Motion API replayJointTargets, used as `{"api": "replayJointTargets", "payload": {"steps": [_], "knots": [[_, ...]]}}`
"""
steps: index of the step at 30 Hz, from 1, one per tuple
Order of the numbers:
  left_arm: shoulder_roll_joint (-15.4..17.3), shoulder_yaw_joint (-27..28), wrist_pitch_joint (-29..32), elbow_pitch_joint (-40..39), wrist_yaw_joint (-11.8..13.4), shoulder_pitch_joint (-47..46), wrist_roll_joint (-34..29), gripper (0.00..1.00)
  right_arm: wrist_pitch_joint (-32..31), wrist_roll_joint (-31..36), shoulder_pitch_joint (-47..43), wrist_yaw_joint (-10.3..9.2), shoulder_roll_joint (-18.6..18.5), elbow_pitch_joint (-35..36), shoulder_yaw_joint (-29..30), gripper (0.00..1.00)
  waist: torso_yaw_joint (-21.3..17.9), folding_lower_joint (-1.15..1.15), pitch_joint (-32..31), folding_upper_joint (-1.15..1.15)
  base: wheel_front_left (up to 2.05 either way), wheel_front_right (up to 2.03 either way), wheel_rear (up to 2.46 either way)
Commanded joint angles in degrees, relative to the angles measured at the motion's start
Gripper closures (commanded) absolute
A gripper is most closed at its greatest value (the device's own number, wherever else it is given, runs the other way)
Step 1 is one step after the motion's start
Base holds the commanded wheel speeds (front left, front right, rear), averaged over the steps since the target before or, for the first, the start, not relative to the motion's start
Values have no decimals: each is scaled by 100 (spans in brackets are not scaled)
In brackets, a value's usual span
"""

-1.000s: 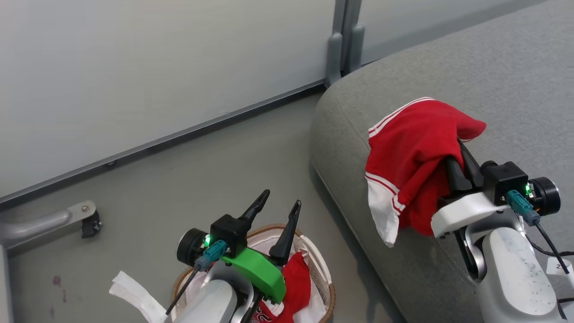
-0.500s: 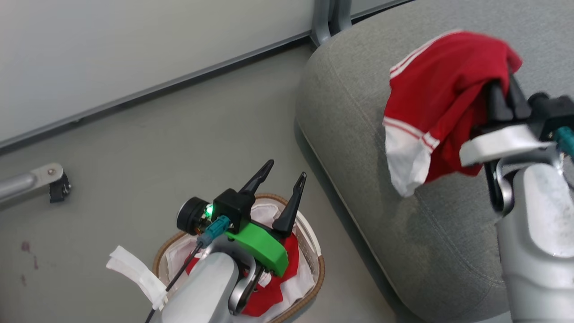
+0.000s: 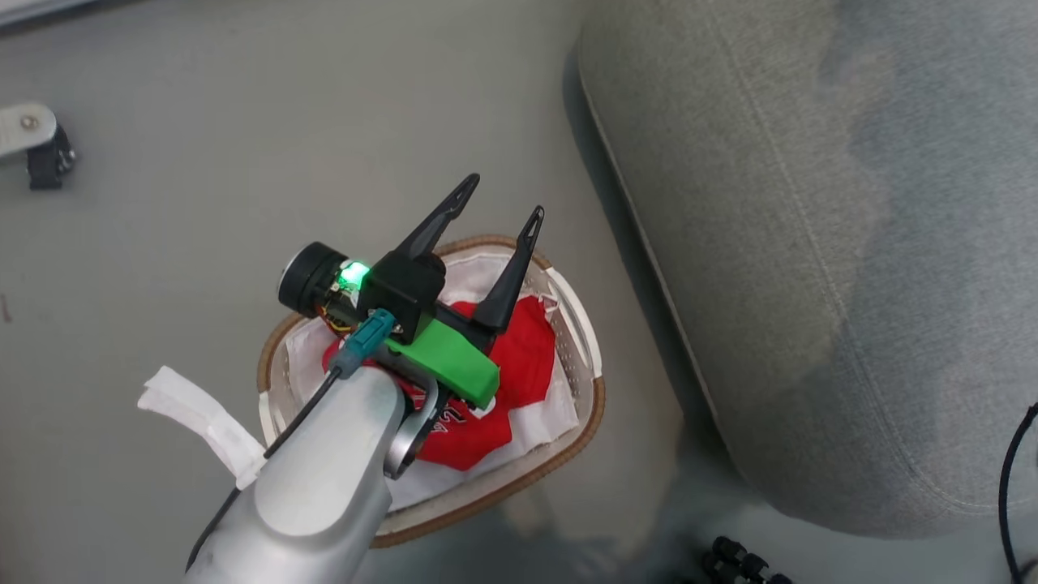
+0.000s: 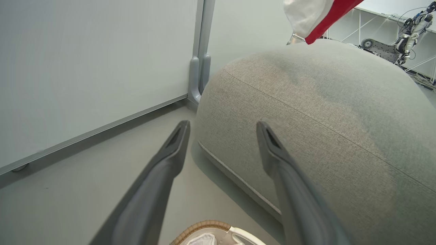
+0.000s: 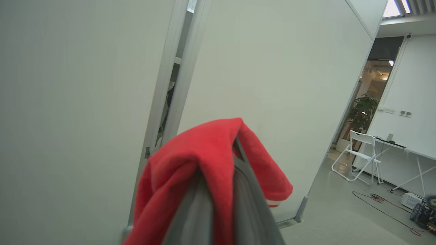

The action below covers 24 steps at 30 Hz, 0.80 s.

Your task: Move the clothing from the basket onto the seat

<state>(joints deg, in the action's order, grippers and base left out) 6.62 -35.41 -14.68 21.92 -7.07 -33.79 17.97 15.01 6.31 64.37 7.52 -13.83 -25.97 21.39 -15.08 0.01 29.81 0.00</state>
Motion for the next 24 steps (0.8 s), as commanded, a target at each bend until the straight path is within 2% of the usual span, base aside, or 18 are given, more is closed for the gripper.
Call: {"api": "replayJointTargets", "payload": {"steps": [1,7,15,19,20,21,22,23,24], "knots": [[74,7,22,-75,24,-189,-52,0,27,76,168,-6,-110,-133,90,100,304,-1,1030,0,0,0,0],[158,18,77,-244,75,-406,-141,0,27,382,388,-6,-210,-680,391,100,320,-1,1554,0,0,0,0],[202,-13,57,-215,103,-418,-128,0,20,580,-166,-6,149,-1157,832,100,304,-1,1677,0,0,0,0],[232,-13,47,-187,111,-363,-86,0,19,596,-406,-6,293,-1242,852,100,289,-1,1589,0,0,0,0],[237,-11,46,-187,122,-357,-74,0,19,601,-444,-6,311,-1205,843,88,286,-1,1564,0,0,0,0],[244,1,47,-183,136,-339,-49,0,18,591,-511,-6,350,-1114,851,60,276,-1,1525,0,0,0,0],[247,14,43,-175,148,-317,-35,0,18,591,-586,-6,384,-1079,858,9,267,-1,1485,0,0,0,0],[246,31,37,-158,152,-285,-11,0,16,599,-700,-6,417,-1035,864,0,261,-1,1415,0,0,0,0],[232,39,34,-145,158,-257,20,0,16,611,-789,-6,434,-999,865,0,262,-1,1356,0,0,0,0]]}}
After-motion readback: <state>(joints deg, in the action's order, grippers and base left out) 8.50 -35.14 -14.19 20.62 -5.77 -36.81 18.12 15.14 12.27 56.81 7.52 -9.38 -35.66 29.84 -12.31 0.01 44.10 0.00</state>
